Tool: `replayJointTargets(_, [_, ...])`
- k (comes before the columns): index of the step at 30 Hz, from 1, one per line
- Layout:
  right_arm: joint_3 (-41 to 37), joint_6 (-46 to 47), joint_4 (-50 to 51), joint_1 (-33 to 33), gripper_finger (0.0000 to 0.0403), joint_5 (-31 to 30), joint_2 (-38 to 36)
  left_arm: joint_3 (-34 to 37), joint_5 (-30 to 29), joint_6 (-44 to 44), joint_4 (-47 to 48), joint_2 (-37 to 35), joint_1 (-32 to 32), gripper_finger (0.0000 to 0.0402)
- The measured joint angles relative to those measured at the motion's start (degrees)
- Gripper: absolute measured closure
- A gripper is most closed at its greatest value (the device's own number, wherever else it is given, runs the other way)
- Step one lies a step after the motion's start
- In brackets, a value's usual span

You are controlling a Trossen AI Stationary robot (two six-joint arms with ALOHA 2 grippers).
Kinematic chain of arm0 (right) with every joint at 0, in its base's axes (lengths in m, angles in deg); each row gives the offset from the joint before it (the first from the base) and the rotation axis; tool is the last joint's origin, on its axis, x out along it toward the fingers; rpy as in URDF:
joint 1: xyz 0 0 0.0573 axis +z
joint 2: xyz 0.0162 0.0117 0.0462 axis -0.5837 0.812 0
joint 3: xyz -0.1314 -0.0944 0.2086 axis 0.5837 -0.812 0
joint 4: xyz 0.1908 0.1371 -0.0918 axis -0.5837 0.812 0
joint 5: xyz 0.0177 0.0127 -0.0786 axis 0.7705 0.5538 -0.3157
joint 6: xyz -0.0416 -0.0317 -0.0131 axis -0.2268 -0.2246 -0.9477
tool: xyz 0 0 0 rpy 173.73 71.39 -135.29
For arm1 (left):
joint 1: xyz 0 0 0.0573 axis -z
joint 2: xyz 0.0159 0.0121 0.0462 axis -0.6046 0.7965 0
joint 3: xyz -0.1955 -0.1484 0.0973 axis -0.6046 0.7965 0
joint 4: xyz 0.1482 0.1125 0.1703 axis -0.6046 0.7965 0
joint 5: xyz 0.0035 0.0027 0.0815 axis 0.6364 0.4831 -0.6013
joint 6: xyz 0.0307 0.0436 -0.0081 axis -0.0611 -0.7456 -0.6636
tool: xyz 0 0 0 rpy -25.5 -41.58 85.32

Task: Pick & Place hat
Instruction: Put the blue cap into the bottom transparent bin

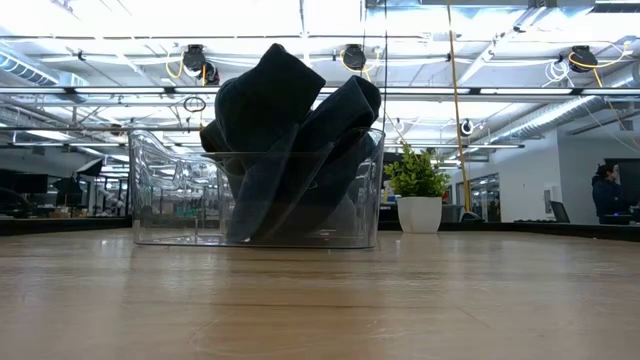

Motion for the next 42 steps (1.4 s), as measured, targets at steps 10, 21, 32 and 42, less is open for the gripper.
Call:
replayJointTargets(10, [0.0,0.0,0.2,0.1,0.0403,-0.1,0.0,0.0,-1.2,-1.0,-1.1,0.0,-0.3,0.0304])
replayJointTargets(21, [0.0,-2.6,2.1,0.6,0.0362,2.9,0.0,0.0,7.2,-10.8,-0.7,-0.5,-0.3,0.0392])
replayJointTargets(32, [0.0,1.0,8.5,5.2,0.0258,-10.5,0.0,0.0,7.0,-6.1,12.8,-4.2,-1.2,0.0392])
replayJointTargets(42, [0.0,3.3,8.6,5.3,0.0244,-15.4,0.0,0.0,5.0,-12.2,26.3,-3.4,-1.2,0.0392])
